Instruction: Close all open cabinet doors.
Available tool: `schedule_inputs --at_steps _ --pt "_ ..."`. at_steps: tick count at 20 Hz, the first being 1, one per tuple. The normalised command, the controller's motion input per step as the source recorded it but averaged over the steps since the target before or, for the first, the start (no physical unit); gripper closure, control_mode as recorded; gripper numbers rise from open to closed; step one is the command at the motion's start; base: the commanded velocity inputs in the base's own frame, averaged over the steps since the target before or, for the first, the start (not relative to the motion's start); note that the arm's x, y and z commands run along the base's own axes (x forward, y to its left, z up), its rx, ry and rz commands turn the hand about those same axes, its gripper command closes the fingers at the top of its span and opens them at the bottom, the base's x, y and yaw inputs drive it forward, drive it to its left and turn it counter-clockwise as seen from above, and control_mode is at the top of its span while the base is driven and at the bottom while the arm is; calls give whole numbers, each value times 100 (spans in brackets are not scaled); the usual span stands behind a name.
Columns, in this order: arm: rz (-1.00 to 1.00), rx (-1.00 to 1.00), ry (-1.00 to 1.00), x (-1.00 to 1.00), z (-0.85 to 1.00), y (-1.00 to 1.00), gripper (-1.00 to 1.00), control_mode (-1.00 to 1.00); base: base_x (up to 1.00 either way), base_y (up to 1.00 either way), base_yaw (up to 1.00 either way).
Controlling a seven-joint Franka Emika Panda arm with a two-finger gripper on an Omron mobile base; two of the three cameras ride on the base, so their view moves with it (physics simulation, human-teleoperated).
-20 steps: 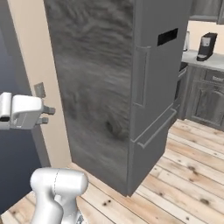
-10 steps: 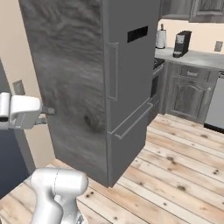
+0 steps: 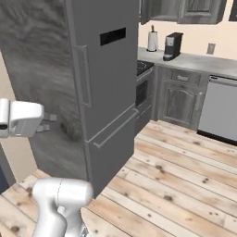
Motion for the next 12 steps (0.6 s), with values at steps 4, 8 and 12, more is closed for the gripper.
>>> schedule_inputs --at_steps 4,8,12 --pt "0 0 0 0 0 0 -100 100 61 -73 -1" --pt "0 0 0 0 0 0 -100 100 72 -69 0" --pt "0 0 0 0 0 0 -100 100 84 -64 0"
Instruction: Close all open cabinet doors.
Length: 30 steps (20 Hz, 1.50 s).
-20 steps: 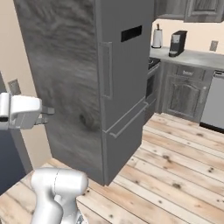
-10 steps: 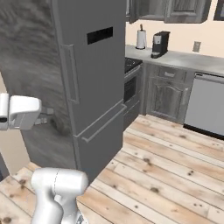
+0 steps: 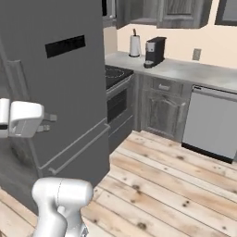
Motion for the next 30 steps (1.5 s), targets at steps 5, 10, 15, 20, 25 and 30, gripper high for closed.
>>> schedule_inputs --at_steps 5,10,15,20,25,30 --pt "0 0 0 0 0 0 -100 100 88 -59 0" --pt "0 0 0 0 0 0 -100 100 80 -60 5" --pt "0 0 0 0 0 0 -100 100 61 -64 11" --pt "0 0 0 0 0 0 -100 100 57 -59 17" --pt "0 0 0 0 0 0 -100 100 54 -53 20" --pt "0 0 0 0 0 0 -100 100 57 -48 21"
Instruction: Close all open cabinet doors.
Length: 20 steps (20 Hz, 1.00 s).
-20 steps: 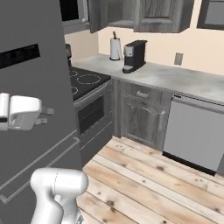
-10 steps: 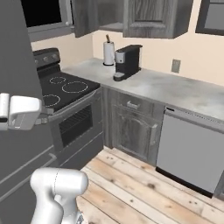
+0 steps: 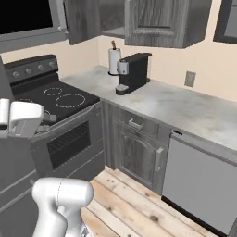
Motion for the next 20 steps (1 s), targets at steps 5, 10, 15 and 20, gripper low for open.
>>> schedule_inputs --at_steps 5,10,15,20 --pt "0 0 0 0 0 0 -100 100 62 -44 22" --pt "0 0 0 0 0 0 -100 100 65 -23 23" --pt "0 0 0 0 0 0 -100 100 64 -7 25" --pt "0 0 0 0 0 0 -100 100 66 -2 21"
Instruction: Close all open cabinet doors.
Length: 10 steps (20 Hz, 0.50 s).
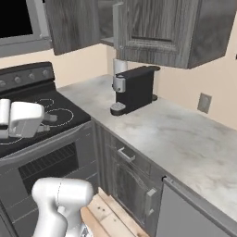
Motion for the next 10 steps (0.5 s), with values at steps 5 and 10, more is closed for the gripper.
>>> schedule_inputs --at_steps 5,10 --pt "0 0 0 0 0 0 -100 100 63 0 10" --pt "0 0 0 0 0 0 -100 100 66 4 1"
